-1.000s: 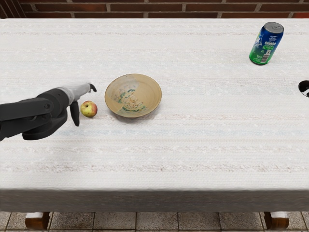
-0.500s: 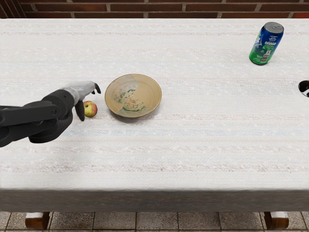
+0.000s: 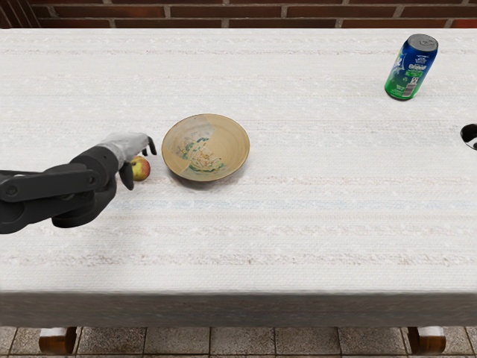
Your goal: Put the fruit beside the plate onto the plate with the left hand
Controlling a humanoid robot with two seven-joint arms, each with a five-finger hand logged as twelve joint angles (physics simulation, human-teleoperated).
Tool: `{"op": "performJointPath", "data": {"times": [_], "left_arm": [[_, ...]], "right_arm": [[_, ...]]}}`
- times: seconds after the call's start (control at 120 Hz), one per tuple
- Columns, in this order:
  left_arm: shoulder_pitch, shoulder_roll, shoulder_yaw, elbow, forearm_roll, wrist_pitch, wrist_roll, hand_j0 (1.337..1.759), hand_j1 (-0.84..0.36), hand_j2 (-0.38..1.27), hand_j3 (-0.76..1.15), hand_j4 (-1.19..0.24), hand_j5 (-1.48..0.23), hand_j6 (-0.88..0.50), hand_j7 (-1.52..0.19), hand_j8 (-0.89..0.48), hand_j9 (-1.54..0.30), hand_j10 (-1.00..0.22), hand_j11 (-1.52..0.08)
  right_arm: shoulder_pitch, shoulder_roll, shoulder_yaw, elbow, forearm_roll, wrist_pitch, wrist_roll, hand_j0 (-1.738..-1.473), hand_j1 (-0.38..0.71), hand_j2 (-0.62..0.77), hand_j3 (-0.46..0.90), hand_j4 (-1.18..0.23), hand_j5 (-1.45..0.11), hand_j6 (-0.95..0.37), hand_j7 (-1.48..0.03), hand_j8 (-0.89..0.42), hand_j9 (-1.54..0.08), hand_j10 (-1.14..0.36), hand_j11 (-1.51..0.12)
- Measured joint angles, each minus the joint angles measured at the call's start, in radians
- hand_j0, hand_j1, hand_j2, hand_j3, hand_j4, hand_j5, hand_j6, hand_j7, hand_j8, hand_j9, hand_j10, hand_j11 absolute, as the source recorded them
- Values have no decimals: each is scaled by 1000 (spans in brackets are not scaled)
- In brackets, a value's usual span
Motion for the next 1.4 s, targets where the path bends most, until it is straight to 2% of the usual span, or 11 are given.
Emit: {"op": "performJointPath", "data": {"times": [0.483, 0.8, 1.017, 1.083, 1.092, 1.125, 1.158, 1.325, 1.4], "left_arm": [[-1, 0, 15, 0, 1, 13, 0, 1658, -254, 107, 0, -512, -655, -495, -659, -510, -659, -509, -659], [0, -1, 27, -3, 7, 14, 0, 1654, -300, 237, 0, -648, -778, -469, -812, -517, -824, -623, -823], [-11, 13, 29, -2, -1, 9, 0, 1652, -302, 251, 0, -587, -910, -398, -921, -461, -928, -688, -927], [-35, 21, 29, -2, -8, 3, 0, 1652, -309, 281, 0, -576, -938, -389, -937, -450, -942, -697, -942], [-41, 22, 29, -1, -9, 0, 0, 1652, -298, 241, 0, -574, -942, -387, -940, -449, -944, -698, -943], [-60, 27, 27, -2, -12, -13, 0, 1653, -327, 327, 0, -567, -947, -385, -946, -441, -947, -702, -947], [-74, 34, 25, -2, -13, -30, 1, 1653, -335, 341, 0, -562, -947, -378, -946, -445, -950, -705, -950], [-179, 36, 17, -4, -73, -151, 0, 1654, -310, 352, 0, -588, -967, -393, -956, -454, -954, -713, -954], [-185, 31, -4, -5, -105, -205, 0, 1654, -302, 338, 0, -590, -968, -396, -949, -459, -955, -714, -954]], "right_arm": [[0, 0, 0, -1, 0, 0, 0, -1658, -349, 0, 0, 0, 0, 0, 0, 0, 0, 0, 0], [-1, 0, 0, -1, 0, -1, 0, -1658, -349, 0, 0, 0, 0, 0, 0, 0, 0, 0, 0], [-1, 0, 0, -2, 0, -1, 0, -1658, -349, 0, 0, 0, 0, 0, 0, 0, 0, 0, 0], [-1, 0, 0, -3, 0, -1, 0, -1658, -349, 0, 0, 0, 0, 0, 0, 0, 0, 0, 0], [-1, 0, 0, -3, 0, -1, 0, -1658, -349, 0, 0, 0, 0, 0, 0, 0, 0, 0, 0], [-2, 0, 0, -3, 0, -1, 0, -1658, -349, 0, 0, 0, 0, 0, 0, 0, 0, 0, 0], [-2, 0, 0, -4, 0, -1, 0, -1658, -349, 0, 0, 0, 0, 0, 0, 0, 0, 0, 0], [-1, 0, 0, -7, 0, -1, 0, -1658, -349, 0, 0, 0, 0, 0, 0, 0, 0, 0, 0], [-2, 0, 0, -7, 0, -1, 0, -1658, -349, 0, 0, 0, 0, 0, 0, 0, 0, 0, 0]]}}
